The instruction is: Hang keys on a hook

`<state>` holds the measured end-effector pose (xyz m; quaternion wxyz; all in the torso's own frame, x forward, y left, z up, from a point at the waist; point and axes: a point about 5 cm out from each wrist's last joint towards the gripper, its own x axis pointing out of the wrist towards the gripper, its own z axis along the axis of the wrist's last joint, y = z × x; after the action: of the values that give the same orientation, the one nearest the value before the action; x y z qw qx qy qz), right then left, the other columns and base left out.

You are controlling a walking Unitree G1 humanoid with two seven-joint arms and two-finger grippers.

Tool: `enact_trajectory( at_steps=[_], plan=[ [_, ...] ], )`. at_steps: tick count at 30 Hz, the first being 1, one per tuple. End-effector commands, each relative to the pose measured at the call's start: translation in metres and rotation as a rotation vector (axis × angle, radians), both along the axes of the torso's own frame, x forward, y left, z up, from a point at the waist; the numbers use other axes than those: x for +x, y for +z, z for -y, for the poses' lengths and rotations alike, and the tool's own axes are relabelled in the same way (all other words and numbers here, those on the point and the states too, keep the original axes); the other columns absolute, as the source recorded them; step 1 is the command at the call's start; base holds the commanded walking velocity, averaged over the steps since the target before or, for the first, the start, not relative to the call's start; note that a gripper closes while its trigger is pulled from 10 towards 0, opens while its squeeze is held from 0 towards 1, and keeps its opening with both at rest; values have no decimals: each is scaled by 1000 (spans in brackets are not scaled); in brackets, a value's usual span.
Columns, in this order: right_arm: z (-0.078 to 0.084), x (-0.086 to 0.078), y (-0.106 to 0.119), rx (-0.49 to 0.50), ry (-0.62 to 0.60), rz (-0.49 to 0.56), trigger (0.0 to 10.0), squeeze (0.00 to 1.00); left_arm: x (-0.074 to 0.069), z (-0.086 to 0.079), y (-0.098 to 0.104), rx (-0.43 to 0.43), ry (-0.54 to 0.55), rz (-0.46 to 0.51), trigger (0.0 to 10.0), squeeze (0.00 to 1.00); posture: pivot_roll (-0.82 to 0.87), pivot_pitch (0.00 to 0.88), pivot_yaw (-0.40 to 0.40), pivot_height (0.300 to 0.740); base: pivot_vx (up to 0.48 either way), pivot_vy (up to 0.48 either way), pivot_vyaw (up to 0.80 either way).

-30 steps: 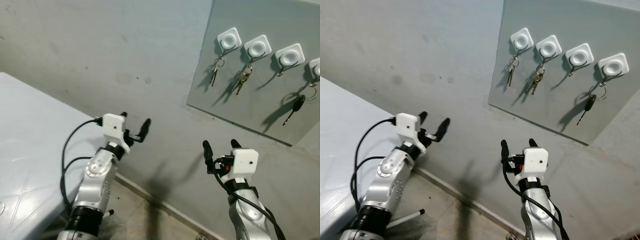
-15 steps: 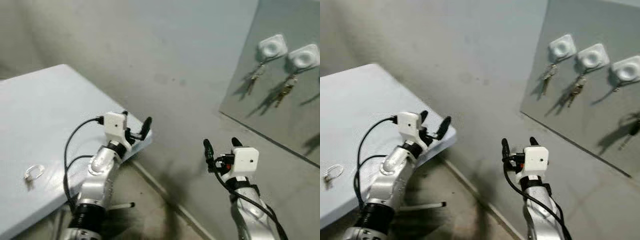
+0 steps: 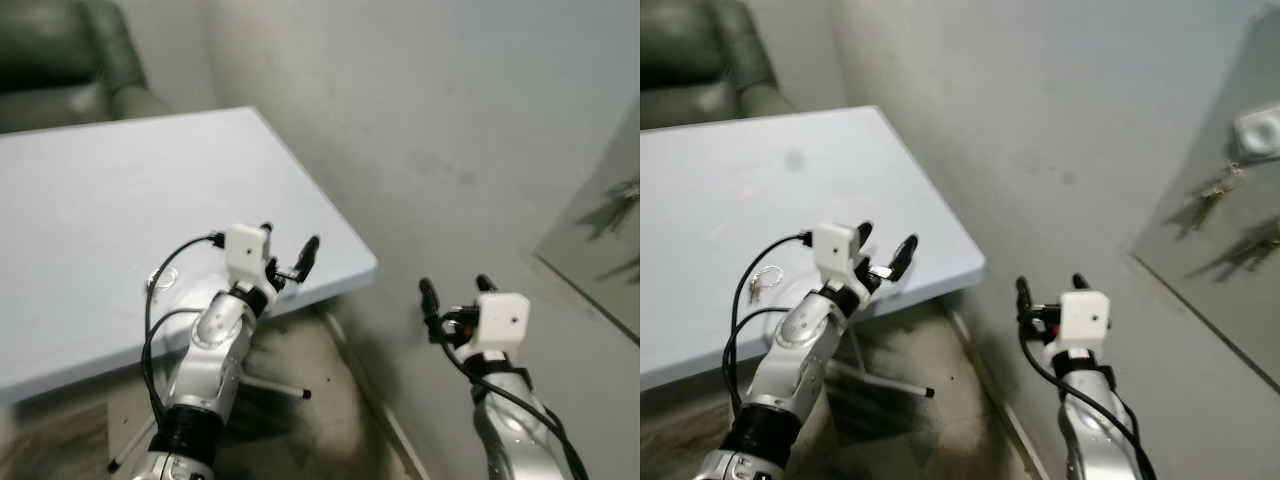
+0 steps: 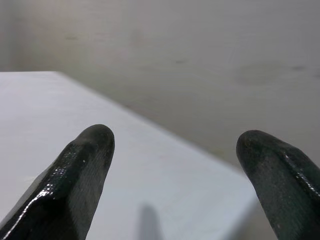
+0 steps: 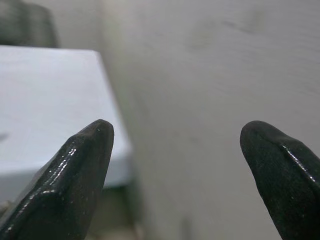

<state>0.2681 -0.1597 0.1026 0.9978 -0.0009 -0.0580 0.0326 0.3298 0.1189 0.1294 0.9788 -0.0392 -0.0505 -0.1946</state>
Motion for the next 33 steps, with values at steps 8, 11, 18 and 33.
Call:
enact_trajectory(
  at_steps=[8, 11, 18, 33],
  plan=[
    [4, 0, -1, -12, 4, -6, 10000, 0, 3, 5, 1, 1, -1, -16, 10000, 0, -89, 0, -47, 740, 0, 0, 800],
    [4, 0, 0, -9, 4, -7, 10000, 0, 4, 4, 1, 10, 10, -15, 10000, 0, -89, 0, -47, 740, 0, 0, 800],
    [6, 1, 0, -12, 2, -6, 10000, 0, 1, 2, -4, 18, 16, -16, 10000, 0, -90, 0, -48, 740, 0, 0, 800],
    [22, 5, 3, -4, -62, -1, 10000, 0, 4, -23, -8, -15, 52, -42, 10000, 0, -83, 0, -59, 740, 0, 0, 369]
  ],
)
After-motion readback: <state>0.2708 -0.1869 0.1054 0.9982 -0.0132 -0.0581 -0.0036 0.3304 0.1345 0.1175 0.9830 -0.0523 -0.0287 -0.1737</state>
